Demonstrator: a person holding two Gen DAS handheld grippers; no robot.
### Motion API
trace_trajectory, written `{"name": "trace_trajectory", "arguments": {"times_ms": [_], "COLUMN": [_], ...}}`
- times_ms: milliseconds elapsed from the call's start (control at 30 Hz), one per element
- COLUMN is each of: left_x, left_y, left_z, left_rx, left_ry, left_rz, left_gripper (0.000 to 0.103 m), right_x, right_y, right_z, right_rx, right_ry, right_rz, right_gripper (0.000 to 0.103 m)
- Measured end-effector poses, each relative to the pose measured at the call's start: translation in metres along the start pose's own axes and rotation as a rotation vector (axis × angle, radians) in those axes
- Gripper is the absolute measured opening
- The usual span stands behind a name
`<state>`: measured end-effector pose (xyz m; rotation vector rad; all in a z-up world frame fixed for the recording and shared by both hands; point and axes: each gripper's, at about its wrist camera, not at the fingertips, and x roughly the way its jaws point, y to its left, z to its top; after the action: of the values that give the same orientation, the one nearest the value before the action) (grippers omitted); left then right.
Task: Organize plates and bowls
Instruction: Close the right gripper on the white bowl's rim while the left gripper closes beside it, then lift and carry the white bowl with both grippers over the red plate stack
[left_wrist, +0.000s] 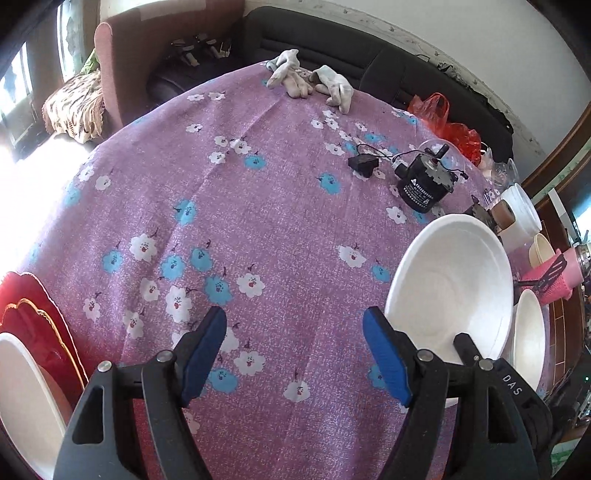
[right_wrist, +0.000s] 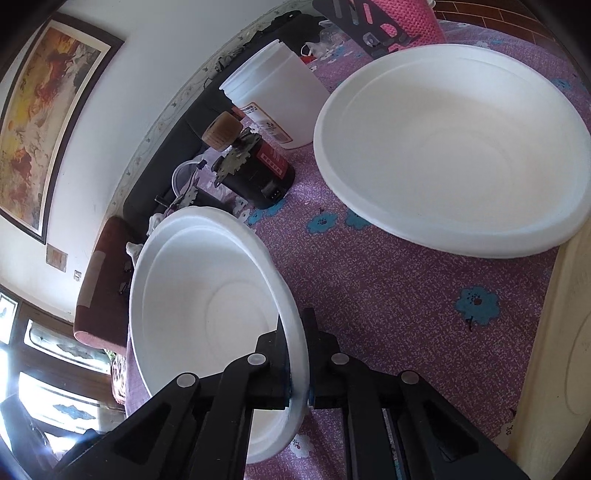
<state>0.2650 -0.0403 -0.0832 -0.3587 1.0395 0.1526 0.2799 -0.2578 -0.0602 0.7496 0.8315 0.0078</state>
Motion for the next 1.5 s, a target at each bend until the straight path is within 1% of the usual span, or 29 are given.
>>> {"name": "trace_trajectory", "arguments": {"times_ms": [67, 133, 167, 233, 333, 433, 500, 567, 600, 667, 767, 833, 867, 900, 933, 1000, 1133, 1500], "left_x": [0.001, 0.003, 0.005, 0.009, 0.003, -0.007, -0.013, -0.017, -0.018, -0.014, 0.005, 0.014, 0.017, 0.021, 0.025, 0.029, 0.025, 0.014], "left_y": [-0.006, -0.006, -0.005, 0.001, 0.010, 0.012, 0.008, -0.001, -0.007, -0.015, -0.025, -0.030, -0.031, -0.032, -0.032, -0.032, -0.036, -0.028], "left_z": [0.001, 0.002, 0.004, 0.006, 0.009, 0.011, 0.010, 0.008, 0.006, 0.005, 0.006, 0.007, 0.007, 0.007, 0.007, 0.005, 0.002, -0.005], "left_rx": [0.011, -0.001, -0.007, -0.026, -0.047, -0.058, -0.055, -0.026, -0.013, 0.007, 0.019, 0.040, 0.052, 0.060, 0.059, 0.064, 0.088, 0.087], "left_ry": [-0.001, -0.011, -0.003, 0.030, 0.051, 0.050, 0.043, 0.047, 0.044, 0.038, 0.050, 0.049, 0.052, 0.059, 0.067, 0.069, 0.044, 0.047], "left_rz": [0.017, 0.030, 0.027, -0.011, -0.072, -0.141, -0.186, -0.241, -0.254, -0.242, -0.234, -0.210, -0.206, -0.202, -0.196, -0.201, -0.188, -0.189], "left_gripper": [0.076, 0.076, 0.076, 0.076, 0.076, 0.076, 0.080, 0.082, 0.083, 0.084, 0.084, 0.065, 0.042, 0.024, 0.017, 0.009, 0.008, 0.007], "right_x": [0.002, 0.002, 0.002, 0.002, 0.003, 0.002, 0.003, 0.003, 0.004, 0.003, 0.004, 0.004, 0.004, 0.004, 0.005, 0.005, 0.005, -0.002], "right_y": [0.002, 0.003, 0.003, 0.002, 0.001, 0.002, 0.002, 0.003, 0.003, 0.003, 0.002, 0.001, 0.001, 0.001, 0.001, 0.000, 0.001, 0.001], "right_z": [-0.002, -0.004, -0.004, -0.003, -0.002, -0.002, -0.002, -0.002, -0.002, -0.002, -0.002, -0.002, -0.002, -0.002, -0.002, -0.002, -0.002, -0.008], "right_rx": [-0.006, -0.010, -0.008, 0.001, 0.003, -0.002, -0.003, -0.003, -0.002, -0.001, 0.003, 0.005, 0.006, 0.007, 0.008, 0.009, 0.009, 0.017], "right_ry": [0.012, 0.014, 0.018, 0.020, 0.026, 0.023, 0.022, 0.024, 0.023, 0.023, 0.025, 0.027, 0.029, 0.029, 0.029, 0.031, 0.031, 0.050], "right_rz": [0.002, -0.006, -0.004, -0.001, -0.001, -0.003, -0.004, -0.004, -0.004, -0.003, -0.002, 0.000, 0.001, 0.001, 0.002, 0.006, 0.006, 0.019], "right_gripper": [0.007, 0.007, 0.007, 0.007, 0.007, 0.007, 0.007, 0.007, 0.007, 0.007, 0.007, 0.007, 0.007, 0.007, 0.007, 0.007, 0.007, 0.007]}}
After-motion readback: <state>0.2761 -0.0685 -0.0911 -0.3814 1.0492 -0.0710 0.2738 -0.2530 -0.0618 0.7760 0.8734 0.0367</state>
